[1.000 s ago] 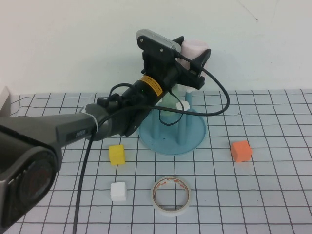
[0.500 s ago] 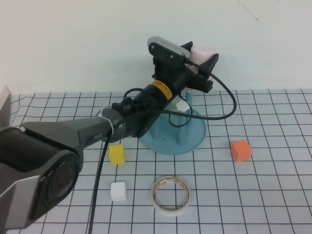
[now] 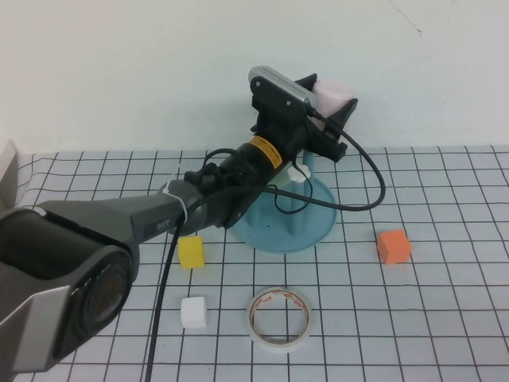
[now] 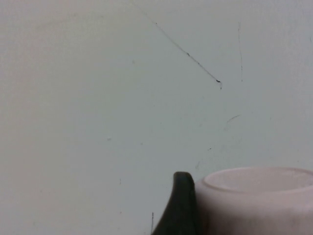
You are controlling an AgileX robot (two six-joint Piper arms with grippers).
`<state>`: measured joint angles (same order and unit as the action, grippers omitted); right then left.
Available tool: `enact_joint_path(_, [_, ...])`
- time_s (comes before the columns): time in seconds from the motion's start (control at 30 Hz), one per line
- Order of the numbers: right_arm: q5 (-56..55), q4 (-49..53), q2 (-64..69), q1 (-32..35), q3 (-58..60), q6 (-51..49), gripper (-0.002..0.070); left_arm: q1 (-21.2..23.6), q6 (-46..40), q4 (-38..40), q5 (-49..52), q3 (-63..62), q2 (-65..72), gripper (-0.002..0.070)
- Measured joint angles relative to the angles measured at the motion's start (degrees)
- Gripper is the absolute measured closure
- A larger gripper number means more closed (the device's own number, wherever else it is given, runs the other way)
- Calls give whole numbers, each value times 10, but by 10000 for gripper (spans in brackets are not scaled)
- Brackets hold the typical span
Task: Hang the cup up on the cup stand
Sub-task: Place the cup on the cup holder
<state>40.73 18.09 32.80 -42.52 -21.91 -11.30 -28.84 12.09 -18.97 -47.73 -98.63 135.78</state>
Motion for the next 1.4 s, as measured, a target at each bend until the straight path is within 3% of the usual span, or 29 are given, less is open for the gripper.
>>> enact_joint_path(1.07, [0, 0, 0, 0, 0, 0, 678, 0, 23, -37, 17, 2, 0, 130])
enact_joint_path(1.4, [0, 0, 0, 0, 0, 0, 678, 13, 35, 50, -113, 56, 0, 130])
